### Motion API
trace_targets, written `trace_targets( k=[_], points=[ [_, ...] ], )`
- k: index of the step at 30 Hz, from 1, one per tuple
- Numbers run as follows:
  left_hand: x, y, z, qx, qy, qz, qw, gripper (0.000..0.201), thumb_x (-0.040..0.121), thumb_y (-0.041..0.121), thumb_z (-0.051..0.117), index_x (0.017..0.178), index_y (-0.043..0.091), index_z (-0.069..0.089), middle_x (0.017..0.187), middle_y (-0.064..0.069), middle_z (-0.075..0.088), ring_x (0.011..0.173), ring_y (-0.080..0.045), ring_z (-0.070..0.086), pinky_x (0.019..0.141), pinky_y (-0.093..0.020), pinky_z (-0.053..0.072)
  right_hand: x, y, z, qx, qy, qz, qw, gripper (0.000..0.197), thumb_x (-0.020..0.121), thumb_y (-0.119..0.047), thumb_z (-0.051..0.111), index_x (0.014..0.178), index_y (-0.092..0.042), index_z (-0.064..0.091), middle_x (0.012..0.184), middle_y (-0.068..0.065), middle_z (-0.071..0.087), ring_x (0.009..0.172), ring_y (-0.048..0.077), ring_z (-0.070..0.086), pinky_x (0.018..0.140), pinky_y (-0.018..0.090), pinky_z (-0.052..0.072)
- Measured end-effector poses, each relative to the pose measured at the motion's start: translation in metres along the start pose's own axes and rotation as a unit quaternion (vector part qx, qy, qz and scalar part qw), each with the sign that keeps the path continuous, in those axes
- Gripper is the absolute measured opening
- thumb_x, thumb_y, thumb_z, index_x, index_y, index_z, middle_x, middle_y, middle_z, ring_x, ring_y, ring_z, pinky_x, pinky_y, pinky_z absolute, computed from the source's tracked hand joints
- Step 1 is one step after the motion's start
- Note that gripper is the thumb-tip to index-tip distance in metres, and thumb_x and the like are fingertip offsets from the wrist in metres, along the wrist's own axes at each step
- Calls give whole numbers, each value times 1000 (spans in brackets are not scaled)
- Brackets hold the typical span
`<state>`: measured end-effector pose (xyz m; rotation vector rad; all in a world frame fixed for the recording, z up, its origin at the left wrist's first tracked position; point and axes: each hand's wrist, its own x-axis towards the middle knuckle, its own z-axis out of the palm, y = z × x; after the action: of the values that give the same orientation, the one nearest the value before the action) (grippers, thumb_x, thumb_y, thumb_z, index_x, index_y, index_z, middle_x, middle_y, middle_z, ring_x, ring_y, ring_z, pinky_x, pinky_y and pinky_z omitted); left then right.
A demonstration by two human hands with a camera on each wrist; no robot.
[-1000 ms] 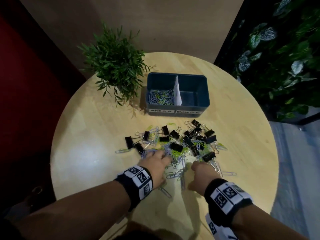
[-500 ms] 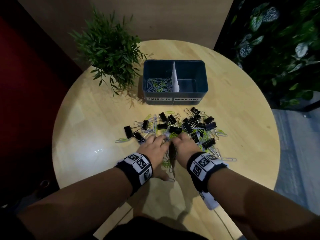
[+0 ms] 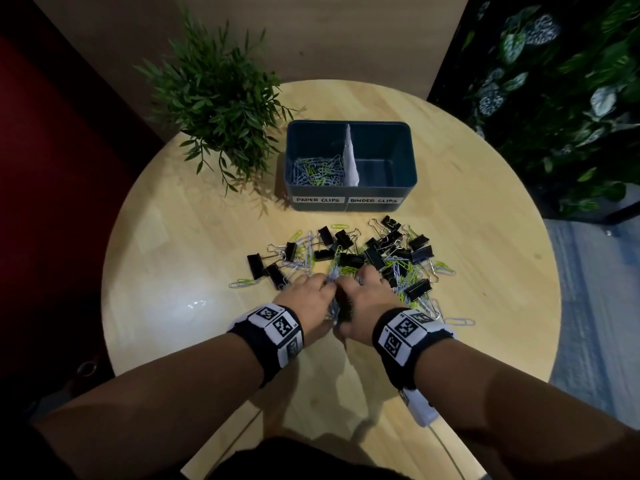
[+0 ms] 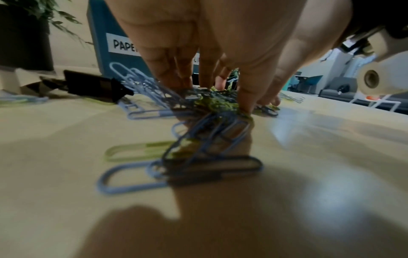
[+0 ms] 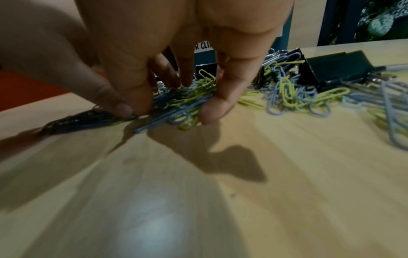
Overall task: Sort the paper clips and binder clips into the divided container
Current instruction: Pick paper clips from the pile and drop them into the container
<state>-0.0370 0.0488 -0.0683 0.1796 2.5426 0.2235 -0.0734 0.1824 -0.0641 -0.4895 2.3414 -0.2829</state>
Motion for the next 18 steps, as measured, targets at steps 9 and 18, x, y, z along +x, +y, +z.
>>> trace_targets(
  k=[9,18],
  points=[
    [7,2,-15,11,-30,4,999,46,88,19,51,131,9,40,130,-13,44,121,-33,40,101,-39,36,13,-5,-7,-40,-21,4,999,42,86,-1,51,126,-13,51,127,13,42,116,31,53,98,39,47],
    [6,-3,-14,10,-22,13,1000,45,89,8,45,133,15,44,132,-11,44,119,-35,41,97,-39,38,4,1,-24,-33,10,-15,999,17,87,-16,59,104,-12,63,110,8,59,104,24,58,88,31,52]
  ],
)
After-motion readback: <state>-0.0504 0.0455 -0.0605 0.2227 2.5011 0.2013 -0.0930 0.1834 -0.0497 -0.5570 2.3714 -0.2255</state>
